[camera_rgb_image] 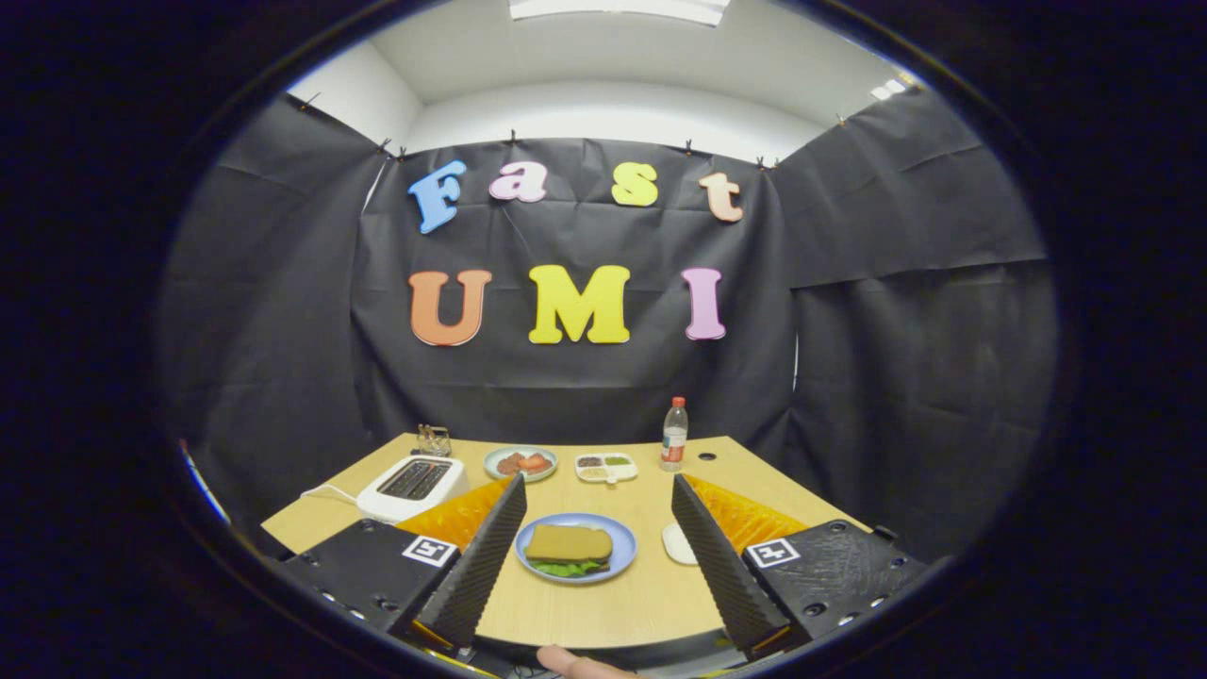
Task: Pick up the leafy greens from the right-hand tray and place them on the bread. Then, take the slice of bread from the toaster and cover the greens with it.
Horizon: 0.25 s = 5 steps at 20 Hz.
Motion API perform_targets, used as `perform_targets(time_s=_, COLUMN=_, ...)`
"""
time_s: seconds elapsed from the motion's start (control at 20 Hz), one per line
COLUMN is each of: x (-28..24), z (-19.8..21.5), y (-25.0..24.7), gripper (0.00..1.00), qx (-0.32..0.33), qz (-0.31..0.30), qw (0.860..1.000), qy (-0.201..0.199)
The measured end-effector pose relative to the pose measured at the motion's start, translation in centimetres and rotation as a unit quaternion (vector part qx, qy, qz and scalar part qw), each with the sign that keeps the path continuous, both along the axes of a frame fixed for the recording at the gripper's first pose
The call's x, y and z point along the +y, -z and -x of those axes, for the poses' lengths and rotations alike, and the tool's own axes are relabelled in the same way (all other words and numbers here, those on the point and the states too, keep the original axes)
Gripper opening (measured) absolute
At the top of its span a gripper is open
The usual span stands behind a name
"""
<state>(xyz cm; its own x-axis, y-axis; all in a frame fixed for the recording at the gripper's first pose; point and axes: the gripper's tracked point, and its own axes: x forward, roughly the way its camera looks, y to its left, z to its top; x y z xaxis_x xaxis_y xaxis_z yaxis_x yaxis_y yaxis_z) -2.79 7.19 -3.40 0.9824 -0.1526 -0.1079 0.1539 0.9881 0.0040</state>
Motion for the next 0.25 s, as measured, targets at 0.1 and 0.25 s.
perform_targets(time_s=0.1, x=-0.12, z=0.03, y=-0.01, gripper=0.95, qx=0.002, qz=0.005, qw=1.000, qy=0.000)
perform_targets(time_s=0.25, x=0.38, z=0.16, y=-0.24, gripper=0.95, qx=-0.003, qz=0.007, qw=1.000, qy=-0.005)
